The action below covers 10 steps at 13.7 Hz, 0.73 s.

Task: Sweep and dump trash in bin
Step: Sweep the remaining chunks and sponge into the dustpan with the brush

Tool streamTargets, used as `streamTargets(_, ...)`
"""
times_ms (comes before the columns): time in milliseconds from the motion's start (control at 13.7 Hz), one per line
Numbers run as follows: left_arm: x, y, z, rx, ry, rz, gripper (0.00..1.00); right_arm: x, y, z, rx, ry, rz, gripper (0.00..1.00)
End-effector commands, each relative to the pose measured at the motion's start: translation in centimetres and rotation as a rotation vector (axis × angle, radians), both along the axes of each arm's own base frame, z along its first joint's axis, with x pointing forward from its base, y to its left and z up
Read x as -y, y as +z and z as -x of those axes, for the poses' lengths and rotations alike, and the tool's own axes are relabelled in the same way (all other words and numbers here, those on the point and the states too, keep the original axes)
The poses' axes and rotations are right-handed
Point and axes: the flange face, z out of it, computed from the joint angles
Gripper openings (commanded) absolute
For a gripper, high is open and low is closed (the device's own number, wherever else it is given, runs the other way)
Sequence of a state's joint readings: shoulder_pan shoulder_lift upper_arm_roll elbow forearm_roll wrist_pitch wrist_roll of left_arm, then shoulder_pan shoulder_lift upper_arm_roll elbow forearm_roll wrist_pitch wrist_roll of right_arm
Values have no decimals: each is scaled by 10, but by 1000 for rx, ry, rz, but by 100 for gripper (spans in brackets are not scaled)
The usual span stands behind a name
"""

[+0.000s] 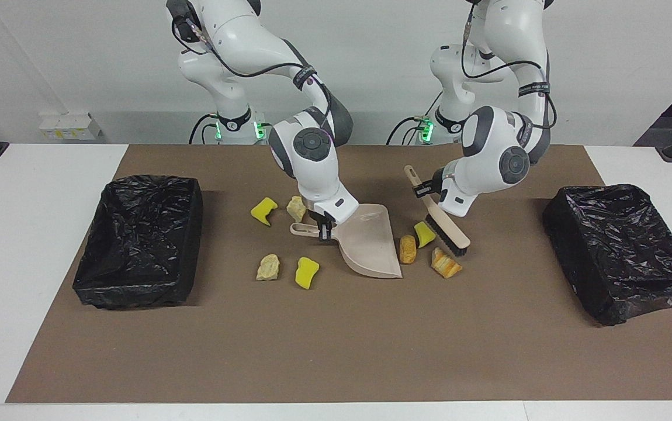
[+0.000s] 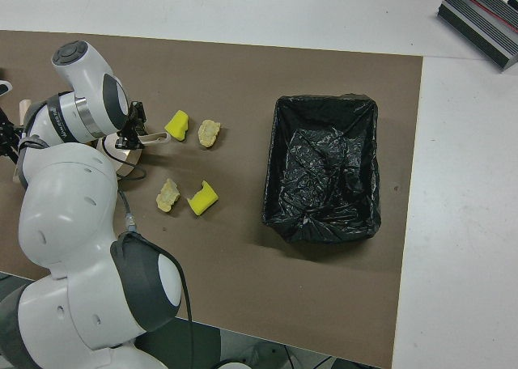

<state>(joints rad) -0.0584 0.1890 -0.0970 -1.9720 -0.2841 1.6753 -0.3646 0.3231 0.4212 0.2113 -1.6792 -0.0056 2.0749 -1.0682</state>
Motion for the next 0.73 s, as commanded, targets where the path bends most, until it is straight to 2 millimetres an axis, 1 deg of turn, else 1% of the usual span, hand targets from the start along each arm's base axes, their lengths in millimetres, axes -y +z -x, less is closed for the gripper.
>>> streamTargets(0,3,-22,-6,-14,-87,29,0,-1,3,2,1,-26,-23,0)
streamTargets(73,17,-36,-3,-33,-118,33,0,-1,3,2,1,-26,-23,0)
streamTargets(146,34,-45,-2,-38,-147,39,0,0,3,2,1,-28,-23,0)
streamTargets(291,57,-56,-2,-51,-180,48,0,-1,3,3,0,-26,-23,0)
streamTargets(437,88,-52,4,-51,-209,81,0,0,2,3,-3,-35,-21,0)
streamTargets(509,99,-50,7,-53,-210,101,0,0,3,2,-2,-35,-21,0)
streamTargets(655,128,-45,15,-58,-229,145,0,-1,3,3,-2,-35,-21,0)
